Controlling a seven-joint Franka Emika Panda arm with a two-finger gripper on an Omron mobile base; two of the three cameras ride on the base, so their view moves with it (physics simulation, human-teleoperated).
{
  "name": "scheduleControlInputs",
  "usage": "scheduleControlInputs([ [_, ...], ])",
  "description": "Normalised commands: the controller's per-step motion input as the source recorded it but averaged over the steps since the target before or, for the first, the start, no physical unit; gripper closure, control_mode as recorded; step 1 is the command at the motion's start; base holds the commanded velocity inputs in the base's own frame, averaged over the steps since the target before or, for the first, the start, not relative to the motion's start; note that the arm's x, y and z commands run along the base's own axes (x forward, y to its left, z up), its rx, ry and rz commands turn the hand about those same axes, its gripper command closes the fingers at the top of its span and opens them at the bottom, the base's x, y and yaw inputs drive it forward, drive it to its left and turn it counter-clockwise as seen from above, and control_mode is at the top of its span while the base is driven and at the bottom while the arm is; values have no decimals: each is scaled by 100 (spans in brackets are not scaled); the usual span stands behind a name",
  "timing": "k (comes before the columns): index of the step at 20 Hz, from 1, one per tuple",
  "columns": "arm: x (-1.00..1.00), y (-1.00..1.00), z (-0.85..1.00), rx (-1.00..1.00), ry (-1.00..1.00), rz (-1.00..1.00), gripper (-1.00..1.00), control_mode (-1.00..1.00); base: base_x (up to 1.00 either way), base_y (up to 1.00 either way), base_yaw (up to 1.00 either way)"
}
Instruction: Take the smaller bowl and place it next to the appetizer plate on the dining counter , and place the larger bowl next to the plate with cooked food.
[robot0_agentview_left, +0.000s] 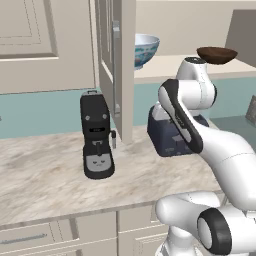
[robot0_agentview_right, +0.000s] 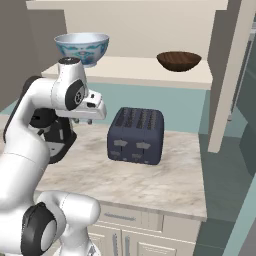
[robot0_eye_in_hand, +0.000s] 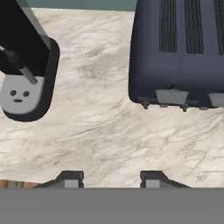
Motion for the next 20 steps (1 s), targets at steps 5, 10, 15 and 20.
scheduleControlInputs([
  [5,-11,0,5,0,-7,-1,-100,-100,0,0,0],
  [10,-34,-6,22,0,-21,0,-100,-100,0,0,0],
  [15,-53,0,39,0,-25,-1,-100,-100,0,0,0],
  [20,-41,0,40,0,-27,-3,-100,-100,0,0,0],
])
